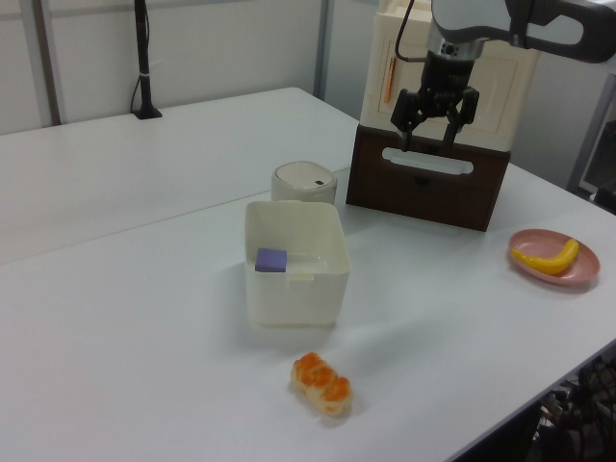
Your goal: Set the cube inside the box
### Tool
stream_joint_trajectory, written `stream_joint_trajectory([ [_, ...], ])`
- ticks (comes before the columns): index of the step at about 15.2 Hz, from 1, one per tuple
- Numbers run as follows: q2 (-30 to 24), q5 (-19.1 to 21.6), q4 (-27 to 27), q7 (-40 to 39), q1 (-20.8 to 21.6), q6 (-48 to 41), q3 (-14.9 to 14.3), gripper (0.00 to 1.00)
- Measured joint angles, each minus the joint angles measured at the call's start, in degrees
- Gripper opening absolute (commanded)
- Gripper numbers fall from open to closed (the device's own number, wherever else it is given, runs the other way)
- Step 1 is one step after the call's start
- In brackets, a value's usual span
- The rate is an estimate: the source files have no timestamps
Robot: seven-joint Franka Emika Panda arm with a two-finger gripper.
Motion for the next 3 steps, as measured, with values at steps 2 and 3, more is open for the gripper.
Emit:
stream_joint_trajectory([
  [2, 0.0, 0.0, 0.0, -0.29, 0.0, -0.21, 0.0, 1.0],
  [3, 0.0, 0.0, 0.0, -0.3, 0.0, -0.22, 0.0, 1.0],
])
